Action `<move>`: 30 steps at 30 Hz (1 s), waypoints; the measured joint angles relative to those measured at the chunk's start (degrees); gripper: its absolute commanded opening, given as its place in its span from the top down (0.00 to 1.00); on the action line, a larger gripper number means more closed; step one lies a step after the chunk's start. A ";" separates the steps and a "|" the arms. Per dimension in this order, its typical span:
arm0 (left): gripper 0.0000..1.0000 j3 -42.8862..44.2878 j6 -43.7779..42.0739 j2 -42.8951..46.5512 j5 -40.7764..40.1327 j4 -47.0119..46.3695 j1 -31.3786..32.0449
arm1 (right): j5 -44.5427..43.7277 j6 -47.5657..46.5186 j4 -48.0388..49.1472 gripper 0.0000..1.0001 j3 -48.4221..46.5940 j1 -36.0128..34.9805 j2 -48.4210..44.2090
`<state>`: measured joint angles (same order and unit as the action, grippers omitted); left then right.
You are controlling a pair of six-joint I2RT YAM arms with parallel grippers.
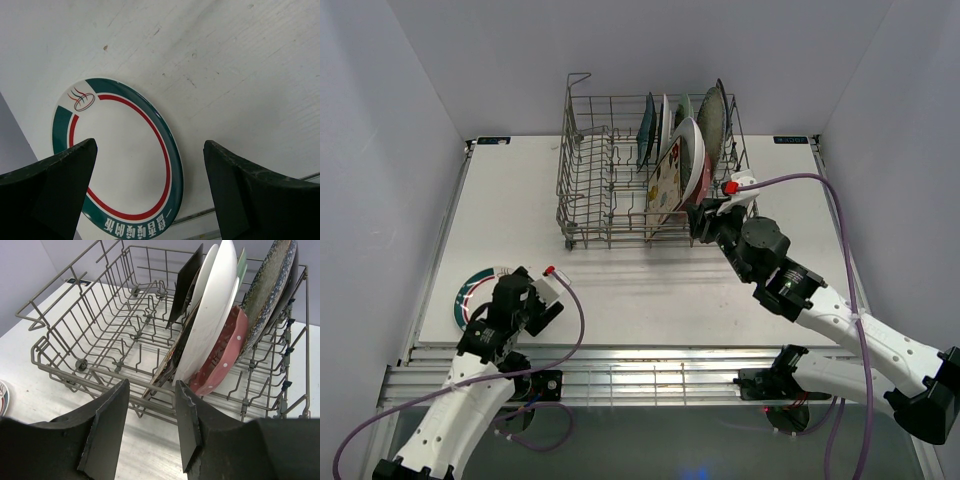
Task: Load the plates into the dish rack
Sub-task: Pick up the plate from the corner of the board.
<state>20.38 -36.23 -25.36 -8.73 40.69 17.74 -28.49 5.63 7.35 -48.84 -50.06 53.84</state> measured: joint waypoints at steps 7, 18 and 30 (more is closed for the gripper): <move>0.02 -0.31 1.62 -2.60 -1.62 1.73 0.00 | 0.00 0.22 -0.11 0.52 0.00 0.17 0.00; 0.08 -0.33 2.23 -7.82 -5.81 2.54 0.00 | -0.04 0.42 -1.05 0.52 2.91 0.17 -2.01; 0.19 -2.14 0.61 -6.78 -6.95 -0.13 0.00 | 0.04 0.42 -1.03 0.51 2.91 0.17 -3.08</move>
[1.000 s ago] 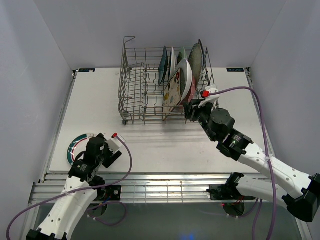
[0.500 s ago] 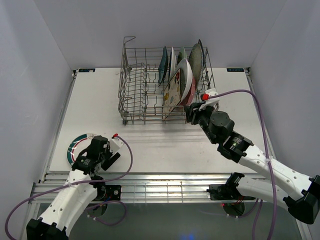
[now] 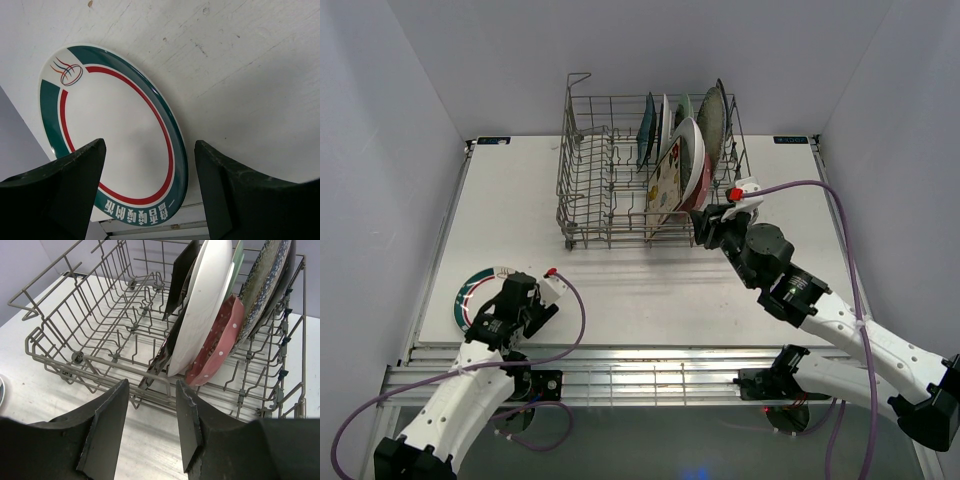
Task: Load the plates into the dish rack
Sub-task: Pick up the plate from the corner of the board.
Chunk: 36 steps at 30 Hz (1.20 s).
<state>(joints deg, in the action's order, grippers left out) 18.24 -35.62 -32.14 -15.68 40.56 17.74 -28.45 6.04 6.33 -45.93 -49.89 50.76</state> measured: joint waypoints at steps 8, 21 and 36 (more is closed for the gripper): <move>0.22 0.00 -1.09 -2.82 0.02 -0.31 0.00 | 0.15 0.02 -0.09 0.51 0.00 0.00 0.33; 0.55 0.02 -2.82 -9.11 0.15 -0.61 0.00 | 0.17 0.02 -0.11 0.51 0.00 0.02 0.35; 1.00 2.73 -5.01 -11.08 -0.72 -3.32 0.00 | 0.59 0.02 -0.11 0.51 0.00 0.02 1.18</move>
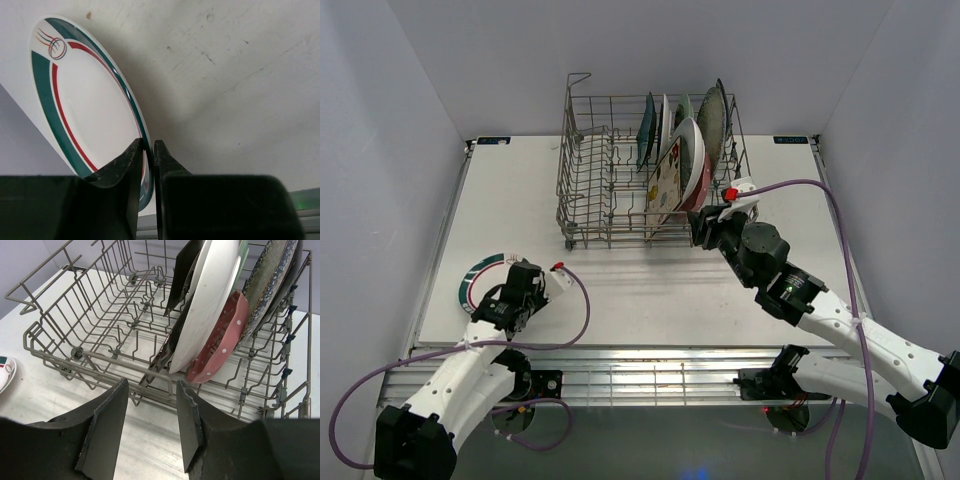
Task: Load the plates into the dish rack
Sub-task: Pick up the plate from the corner of the board.
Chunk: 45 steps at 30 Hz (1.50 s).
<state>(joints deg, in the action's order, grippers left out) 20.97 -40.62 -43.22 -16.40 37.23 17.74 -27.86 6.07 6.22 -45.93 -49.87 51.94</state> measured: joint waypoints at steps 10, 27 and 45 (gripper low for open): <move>1.00 6.40 -1.64 -0.85 0.07 -0.42 0.00 | 0.26 0.00 -0.02 0.51 0.00 0.00 0.31; 1.00 15.13 -0.87 -1.01 -1.01 0.11 0.00 | 1.11 0.02 -0.04 0.51 -0.02 0.00 0.31; 1.00 25.22 4.70 -4.22 -6.12 0.07 0.00 | 1.31 0.00 -0.09 0.51 -0.02 0.00 0.26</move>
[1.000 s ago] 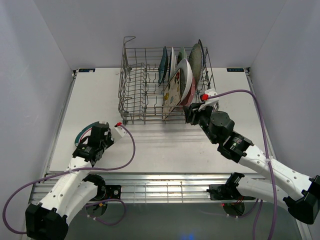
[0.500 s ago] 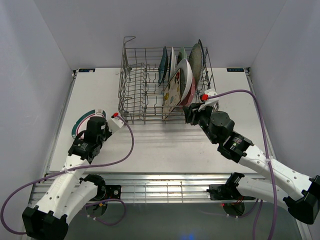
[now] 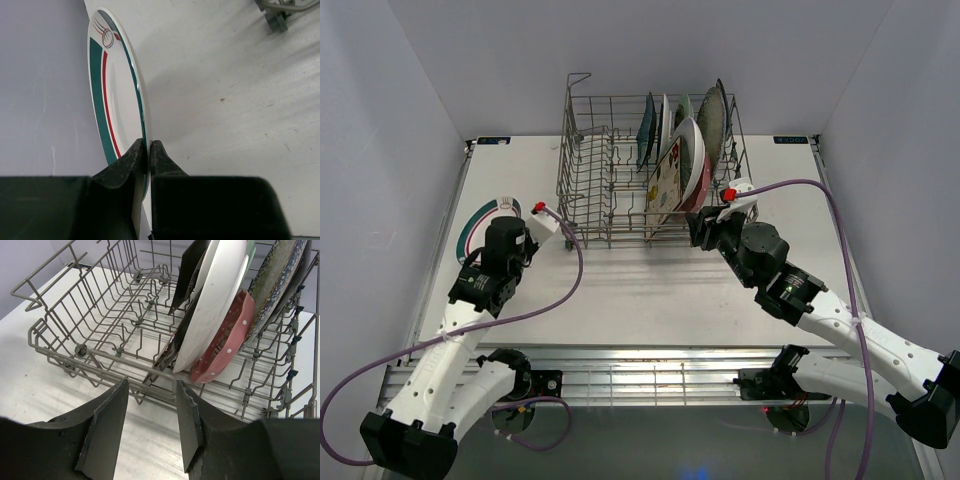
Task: Load the plates into the dish rack
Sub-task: Pick up the plate from the corner of the board, then insert the plate into the dish rack.
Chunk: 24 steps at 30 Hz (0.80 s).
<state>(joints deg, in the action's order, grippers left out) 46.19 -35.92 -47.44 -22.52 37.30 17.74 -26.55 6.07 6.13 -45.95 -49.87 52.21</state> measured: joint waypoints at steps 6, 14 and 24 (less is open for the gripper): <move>1.00 6.95 2.86 -1.16 1.38 0.15 0.00 | 0.20 0.02 -0.02 0.51 0.02 0.00 0.02; 1.00 18.27 6.27 -6.08 3.80 0.09 0.00 | 1.03 0.02 -0.04 0.51 0.00 0.00 0.59; 1.00 29.27 11.06 -10.75 10.01 -0.59 0.00 | 1.27 0.02 -0.07 0.51 0.00 0.00 1.57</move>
<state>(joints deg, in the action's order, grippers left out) 75.46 -24.86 -58.19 -12.51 36.71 17.74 -25.28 6.09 6.07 -45.95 -49.87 53.78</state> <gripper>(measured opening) 0.177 0.490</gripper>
